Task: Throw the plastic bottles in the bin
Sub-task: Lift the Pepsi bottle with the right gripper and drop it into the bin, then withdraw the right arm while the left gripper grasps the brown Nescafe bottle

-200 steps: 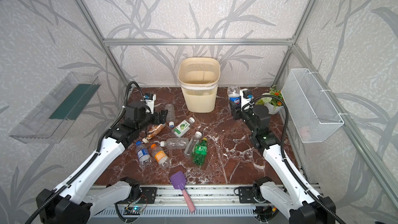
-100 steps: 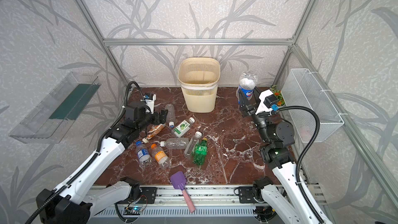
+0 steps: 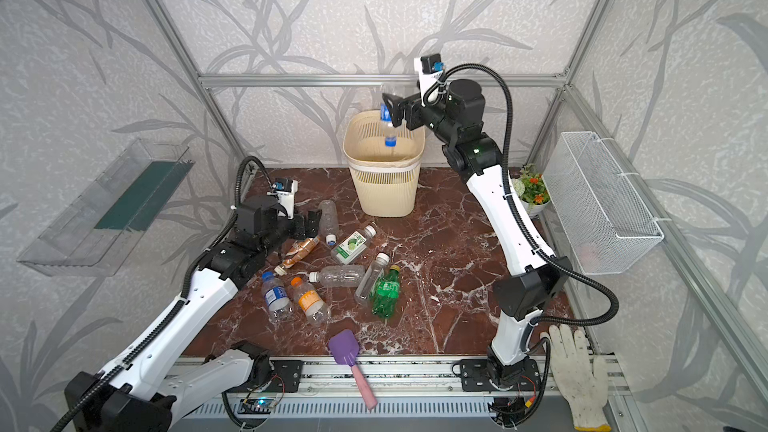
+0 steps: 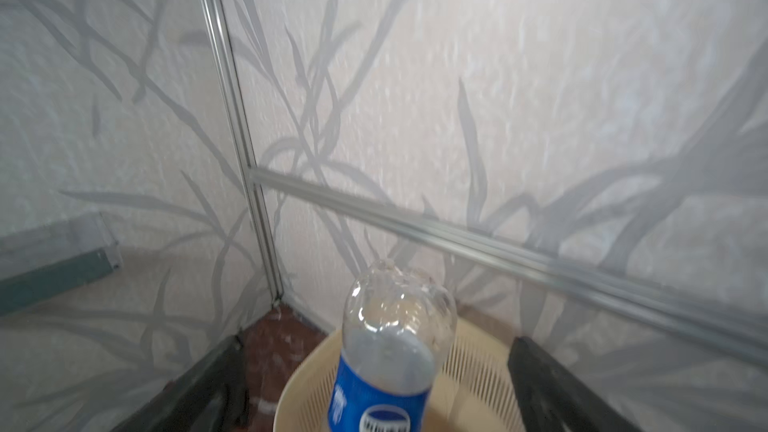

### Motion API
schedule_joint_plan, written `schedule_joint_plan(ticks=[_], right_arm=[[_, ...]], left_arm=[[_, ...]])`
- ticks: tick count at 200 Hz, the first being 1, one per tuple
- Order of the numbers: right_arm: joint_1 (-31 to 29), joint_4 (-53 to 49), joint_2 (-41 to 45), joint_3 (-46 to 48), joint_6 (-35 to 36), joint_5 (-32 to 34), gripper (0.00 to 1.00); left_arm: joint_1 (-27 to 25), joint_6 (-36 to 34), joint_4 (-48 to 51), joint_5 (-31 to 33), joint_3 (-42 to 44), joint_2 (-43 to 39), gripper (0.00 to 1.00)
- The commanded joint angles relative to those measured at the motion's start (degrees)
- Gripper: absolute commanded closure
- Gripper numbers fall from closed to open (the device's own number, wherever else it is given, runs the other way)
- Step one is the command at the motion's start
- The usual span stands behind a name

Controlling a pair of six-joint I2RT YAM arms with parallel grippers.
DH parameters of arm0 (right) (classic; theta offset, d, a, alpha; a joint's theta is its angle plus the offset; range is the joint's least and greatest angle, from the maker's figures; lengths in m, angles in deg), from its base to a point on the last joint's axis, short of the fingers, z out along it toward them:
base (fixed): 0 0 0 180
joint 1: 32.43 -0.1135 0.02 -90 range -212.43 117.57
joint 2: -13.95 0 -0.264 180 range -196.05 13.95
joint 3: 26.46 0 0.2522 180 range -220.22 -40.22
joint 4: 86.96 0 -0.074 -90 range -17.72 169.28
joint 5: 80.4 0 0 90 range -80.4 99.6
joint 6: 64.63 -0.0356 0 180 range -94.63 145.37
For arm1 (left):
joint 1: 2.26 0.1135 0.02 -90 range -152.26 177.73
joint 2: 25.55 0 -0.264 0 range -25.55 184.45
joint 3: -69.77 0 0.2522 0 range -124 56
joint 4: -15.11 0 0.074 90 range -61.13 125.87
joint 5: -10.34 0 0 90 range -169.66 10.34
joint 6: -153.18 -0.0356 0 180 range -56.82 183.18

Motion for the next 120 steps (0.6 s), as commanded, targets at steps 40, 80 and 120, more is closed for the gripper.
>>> schedule_joint_plan(ticks=[40, 80, 120], right_arm=[[0.8, 6.6, 23.7, 24.6, 2.1, 5.3, 0.01], [1.1, 4.1, 32.0, 43.2, 3.0, 8.8, 0.01], [2.5, 6.4, 35.3, 57.7, -3.2, 8.8, 0.00]], left_arm=[[-0.2, -0.9, 0.1, 3.2, -1.0, -0.8, 0.09], [-0.1, -1.8, 1.3, 10.5, -0.8, 0.8, 0.07], [3.6, -6.2, 13.6, 10.4, -8.0, 12.7, 0.03]])
